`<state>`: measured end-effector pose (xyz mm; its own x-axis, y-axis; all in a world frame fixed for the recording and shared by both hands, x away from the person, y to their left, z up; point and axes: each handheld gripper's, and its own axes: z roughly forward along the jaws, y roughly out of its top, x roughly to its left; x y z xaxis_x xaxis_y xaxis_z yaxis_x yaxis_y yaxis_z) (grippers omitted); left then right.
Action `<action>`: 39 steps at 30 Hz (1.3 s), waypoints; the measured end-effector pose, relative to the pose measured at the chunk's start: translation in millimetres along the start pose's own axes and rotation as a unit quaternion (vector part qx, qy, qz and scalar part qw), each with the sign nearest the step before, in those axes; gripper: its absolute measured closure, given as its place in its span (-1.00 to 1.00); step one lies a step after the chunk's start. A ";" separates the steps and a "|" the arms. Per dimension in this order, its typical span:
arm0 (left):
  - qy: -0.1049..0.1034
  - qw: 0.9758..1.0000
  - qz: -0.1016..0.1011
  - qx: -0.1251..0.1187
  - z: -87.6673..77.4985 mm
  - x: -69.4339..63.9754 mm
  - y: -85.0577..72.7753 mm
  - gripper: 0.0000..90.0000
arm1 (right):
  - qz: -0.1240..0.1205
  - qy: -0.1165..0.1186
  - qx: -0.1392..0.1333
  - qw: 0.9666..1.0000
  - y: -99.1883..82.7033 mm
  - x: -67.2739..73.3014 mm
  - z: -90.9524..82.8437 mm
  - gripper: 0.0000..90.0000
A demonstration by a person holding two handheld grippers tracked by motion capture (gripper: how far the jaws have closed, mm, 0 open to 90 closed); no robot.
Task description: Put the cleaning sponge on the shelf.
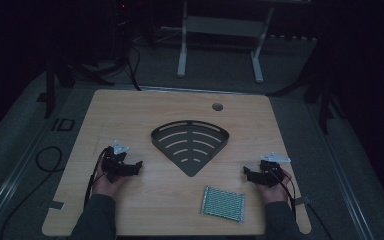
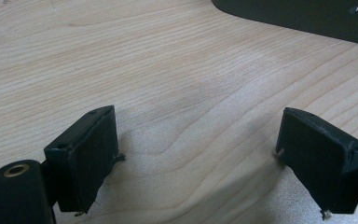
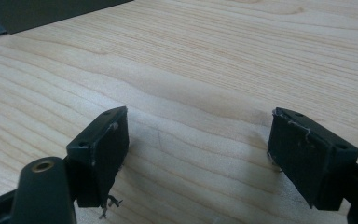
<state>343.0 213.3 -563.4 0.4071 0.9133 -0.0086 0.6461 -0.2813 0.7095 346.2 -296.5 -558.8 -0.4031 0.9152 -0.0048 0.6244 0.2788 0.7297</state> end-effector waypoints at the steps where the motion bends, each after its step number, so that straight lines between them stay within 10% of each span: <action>1: 0.000 1.000 0.000 0.000 0.0 0.0 0.0 -0.71 | 0.000 0.000 0.000 1.000 0.0 -0.1 -0.1 -0.55; 11: 0.000 1.000 0.000 0.000 0.0 0.1 0.0 -0.71 | 0.000 0.002 -0.001 1.000 -0.2 -0.7 -0.4 -0.53; 21: 0.000 1.000 0.000 0.000 -0.1 0.0 0.1 -0.71 | -0.006 -0.004 -0.024 1.000 2.7 2.1 -14.6 -0.07; 39: 0.000 1.000 0.000 0.000 -0.1 -0.1 0.0 -0.71 | -0.050 0.046 -0.054 0.996 15.9 26.1 -48.7 0.01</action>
<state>342.9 213.3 -563.4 0.4064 0.9136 -0.0081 0.6466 -0.2813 0.7091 313.1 -282.4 -514.0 -0.5221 0.8526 -0.0214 0.5048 0.3292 0.7980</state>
